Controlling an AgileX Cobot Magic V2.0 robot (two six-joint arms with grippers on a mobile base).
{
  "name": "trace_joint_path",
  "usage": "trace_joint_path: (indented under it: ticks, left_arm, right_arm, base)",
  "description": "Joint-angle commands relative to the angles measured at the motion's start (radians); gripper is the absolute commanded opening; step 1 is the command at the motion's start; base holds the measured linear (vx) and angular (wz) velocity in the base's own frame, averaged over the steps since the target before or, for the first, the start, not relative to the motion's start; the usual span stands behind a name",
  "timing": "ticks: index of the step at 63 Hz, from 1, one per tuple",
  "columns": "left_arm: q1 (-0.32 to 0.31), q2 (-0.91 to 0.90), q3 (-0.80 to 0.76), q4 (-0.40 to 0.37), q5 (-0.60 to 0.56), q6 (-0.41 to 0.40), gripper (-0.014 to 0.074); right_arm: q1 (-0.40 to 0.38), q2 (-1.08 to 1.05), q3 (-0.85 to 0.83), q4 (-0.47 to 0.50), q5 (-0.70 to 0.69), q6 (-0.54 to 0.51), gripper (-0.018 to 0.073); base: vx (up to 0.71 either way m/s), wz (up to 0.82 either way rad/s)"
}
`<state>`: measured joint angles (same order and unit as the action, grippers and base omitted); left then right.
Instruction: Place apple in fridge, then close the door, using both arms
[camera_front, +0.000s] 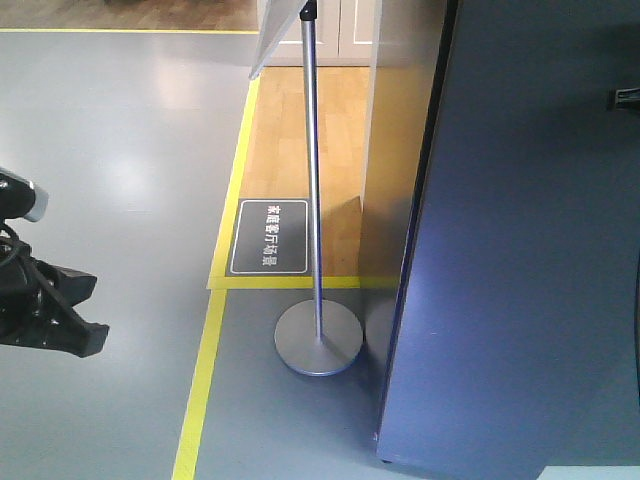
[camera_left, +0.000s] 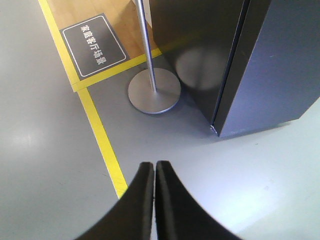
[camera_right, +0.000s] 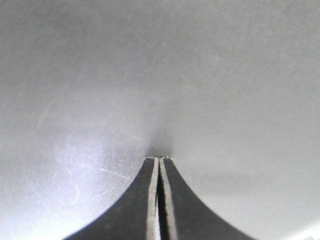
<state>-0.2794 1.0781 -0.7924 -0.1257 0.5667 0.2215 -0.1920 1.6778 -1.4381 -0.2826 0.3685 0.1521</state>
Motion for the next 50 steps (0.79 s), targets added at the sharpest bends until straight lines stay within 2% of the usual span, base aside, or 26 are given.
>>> trace_joint_path:
  ticks: [1, 10, 18, 37, 41, 50]
  left_arm:
    - [0.001, -0.020, -0.024, -0.007, -0.052, -0.011, -0.0006]
    - [0.001, -0.020, -0.024, -0.007, -0.052, -0.011, -0.0006]
    - [0.001, -0.020, -0.024, -0.007, -0.052, -0.011, -0.0006]
    - [0.001, -0.020, -0.024, -0.007, -0.051, -0.011, -0.0006]
    - [0.001, -0.020, -0.024, -0.007, -0.051, -0.011, -0.0006]
    - [0.001, -0.020, -0.024, -0.007, -0.051, -0.011, -0.0006]
  right_arm:
    - [-0.006, 0.037, -0.090, -0.026, -0.226, -0.009, -0.0003]
    - [-0.006, 0.045, -0.105, -0.020, -0.218, -0.003, -0.0003]
    - [-0.006, 0.033, -0.103, -0.015, -0.154, 0.031, -0.0003]
    - [0.001, -0.045, -0.100, -0.003, 0.033, 0.024, -0.0003]
    - [0.016, -0.063, -0.100, 0.015, 0.077, -0.009, -0.0003]
    - [0.087, -0.103, -0.100, 0.068, 0.207, -0.160, -0.0003]
  base:
    - [0.00, 0.00]
    - [0.00, 0.00]
    - [0.00, 0.00]
    - [0.00, 0.00]
    - [0.00, 0.00]
    - [0.00, 0.00]
